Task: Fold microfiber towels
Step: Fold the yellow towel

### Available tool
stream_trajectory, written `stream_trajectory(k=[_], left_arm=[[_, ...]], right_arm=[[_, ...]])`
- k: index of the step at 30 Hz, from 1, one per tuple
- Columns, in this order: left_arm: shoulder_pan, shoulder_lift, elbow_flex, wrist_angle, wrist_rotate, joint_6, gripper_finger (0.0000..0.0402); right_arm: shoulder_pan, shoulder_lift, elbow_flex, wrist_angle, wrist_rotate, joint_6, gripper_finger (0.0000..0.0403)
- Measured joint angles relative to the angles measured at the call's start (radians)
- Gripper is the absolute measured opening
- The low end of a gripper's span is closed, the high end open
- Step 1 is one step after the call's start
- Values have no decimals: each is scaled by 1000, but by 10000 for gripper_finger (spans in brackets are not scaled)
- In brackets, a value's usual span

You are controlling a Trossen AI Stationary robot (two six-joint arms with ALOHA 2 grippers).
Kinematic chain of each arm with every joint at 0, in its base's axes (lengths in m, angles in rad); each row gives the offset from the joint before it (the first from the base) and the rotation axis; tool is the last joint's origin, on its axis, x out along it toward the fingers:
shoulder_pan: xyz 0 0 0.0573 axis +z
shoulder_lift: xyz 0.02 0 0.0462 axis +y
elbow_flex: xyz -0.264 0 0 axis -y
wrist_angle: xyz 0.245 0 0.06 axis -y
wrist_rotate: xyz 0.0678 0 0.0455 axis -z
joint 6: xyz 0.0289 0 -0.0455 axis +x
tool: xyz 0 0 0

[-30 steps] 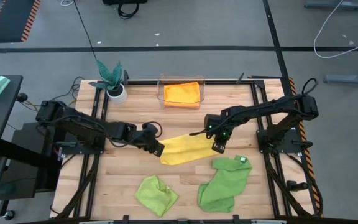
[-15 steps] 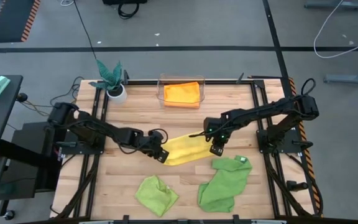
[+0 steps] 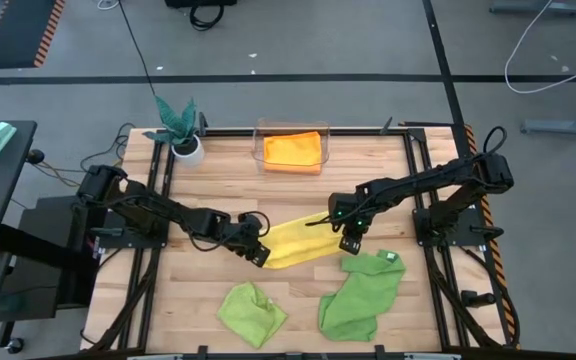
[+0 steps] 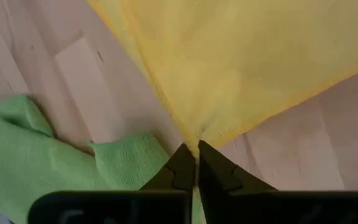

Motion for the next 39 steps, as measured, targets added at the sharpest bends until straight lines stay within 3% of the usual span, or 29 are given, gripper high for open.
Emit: stream_trajectory(k=[12,25,34,39], left_arm=[[-63,0,0,6,1,-5,125],[-74,-9,0,31,49,-27,110],[-64,-112,0,-60,17,-14,119],[-45,-133,-3,-198,-29,-215,117]], right_arm=[[93,0,-82,31,-24,80,95],[99,-5,-39,-2,-11,93,105],[37,-132,-39,-86,81,95,105],[6,-190,-41,-53,77,140,105]])
